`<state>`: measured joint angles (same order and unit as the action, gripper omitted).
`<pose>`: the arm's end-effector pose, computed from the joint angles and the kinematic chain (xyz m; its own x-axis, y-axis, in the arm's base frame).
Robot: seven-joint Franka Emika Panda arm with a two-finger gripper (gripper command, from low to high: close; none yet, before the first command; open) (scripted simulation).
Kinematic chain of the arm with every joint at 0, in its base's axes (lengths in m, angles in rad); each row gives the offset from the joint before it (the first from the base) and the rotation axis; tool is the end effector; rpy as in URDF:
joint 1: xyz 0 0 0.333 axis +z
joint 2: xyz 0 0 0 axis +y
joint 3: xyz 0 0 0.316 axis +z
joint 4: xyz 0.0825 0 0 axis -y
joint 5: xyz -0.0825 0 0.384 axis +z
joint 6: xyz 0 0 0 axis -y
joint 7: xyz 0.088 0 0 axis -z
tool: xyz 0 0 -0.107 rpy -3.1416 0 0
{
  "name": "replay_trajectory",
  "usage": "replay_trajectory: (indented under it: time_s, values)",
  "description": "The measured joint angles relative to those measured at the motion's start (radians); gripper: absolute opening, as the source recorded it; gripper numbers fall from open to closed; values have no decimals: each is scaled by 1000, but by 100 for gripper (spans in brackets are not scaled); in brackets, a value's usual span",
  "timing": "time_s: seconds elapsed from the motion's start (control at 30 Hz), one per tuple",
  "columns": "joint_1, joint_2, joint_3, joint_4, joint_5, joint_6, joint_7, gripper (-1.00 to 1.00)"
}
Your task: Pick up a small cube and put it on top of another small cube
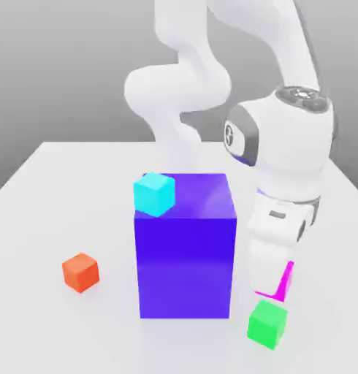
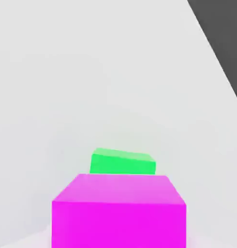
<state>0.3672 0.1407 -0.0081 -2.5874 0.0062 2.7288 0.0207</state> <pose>0.4157 0.1557 0.2089 0.9451 0.3267 0.0007 0.3267 -0.9451 -0.0014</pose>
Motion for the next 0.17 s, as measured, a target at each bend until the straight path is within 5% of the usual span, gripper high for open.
replay_trajectory:
  time_s: [0.03, 0.07, 0.17]
  values:
    - [-1, 33, 0, 2, 0, 31, -2, -100]
    - [-1, 66, 0, 3, 0, 62, -2, 100]
    - [-1, 66, 0, 3, 0, 62, -2, 100]
